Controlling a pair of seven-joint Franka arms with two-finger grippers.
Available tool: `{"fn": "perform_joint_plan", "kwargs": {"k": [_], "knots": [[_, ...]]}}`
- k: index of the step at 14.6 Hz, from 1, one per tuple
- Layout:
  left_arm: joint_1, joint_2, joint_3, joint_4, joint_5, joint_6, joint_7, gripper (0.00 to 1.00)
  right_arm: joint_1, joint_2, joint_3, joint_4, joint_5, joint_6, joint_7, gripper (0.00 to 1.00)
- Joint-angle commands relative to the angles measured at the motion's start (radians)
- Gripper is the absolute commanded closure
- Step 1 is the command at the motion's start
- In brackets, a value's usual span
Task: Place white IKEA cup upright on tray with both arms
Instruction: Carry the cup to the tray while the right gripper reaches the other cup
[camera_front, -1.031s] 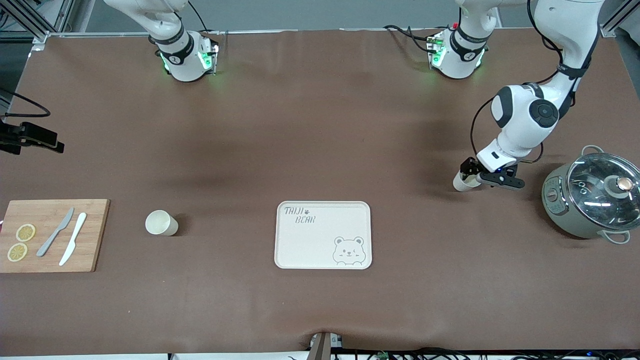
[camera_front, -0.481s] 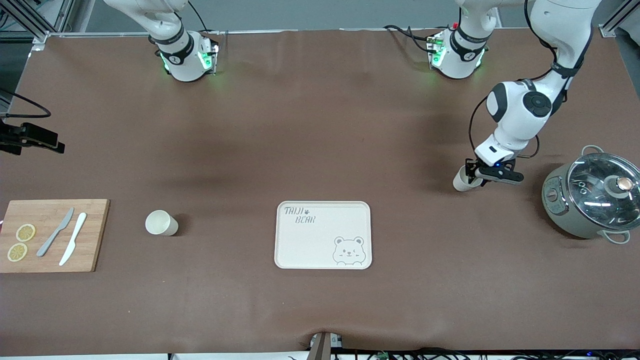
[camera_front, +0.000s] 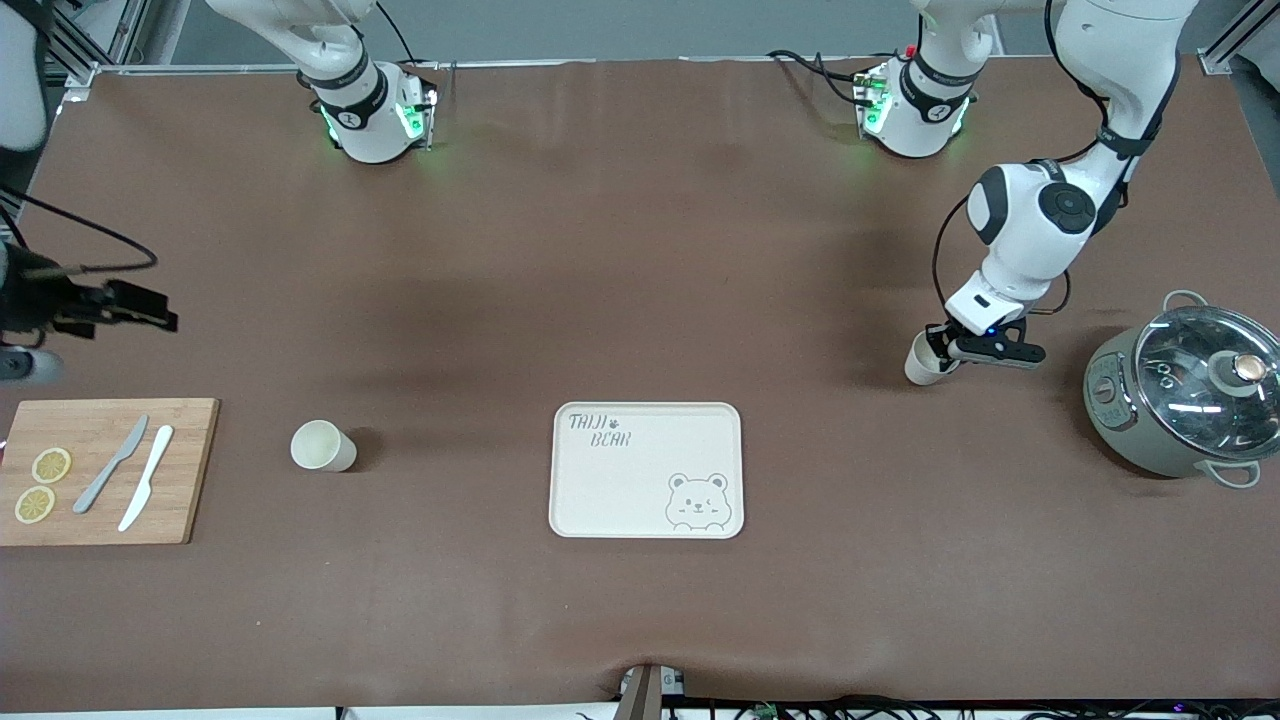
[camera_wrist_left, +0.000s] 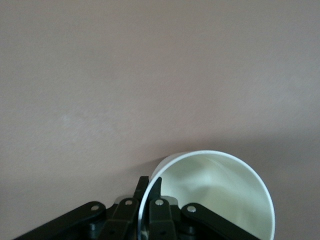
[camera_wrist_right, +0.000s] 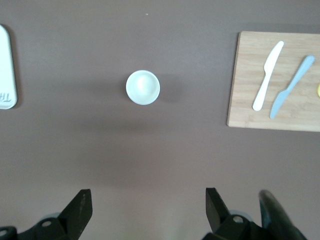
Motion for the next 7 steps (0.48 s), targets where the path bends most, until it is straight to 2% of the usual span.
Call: {"fn": "perform_joint_plan", "kwargs": {"k": [1,5,7], "knots": [[-0.016,0.003,-0.031,0.063,-0.020,-0.055,-0.067,1.00,-0.007,0.060,0.001,-0.042,-0.006,0.085,0.008,0.00],[-0.020,-0.006,-0.113,0.205,-0.018,-0.271,-0.231,1.00,-0.010,0.145,0.002,-0.065,-0.004,0.207,0.008,0.00],[-0.079,0.030,-0.126,0.309,-0.009,-0.368,-0.352,1.00,-0.005,0.180,0.002,-0.067,-0.004,0.251,0.008,0.00]]}}
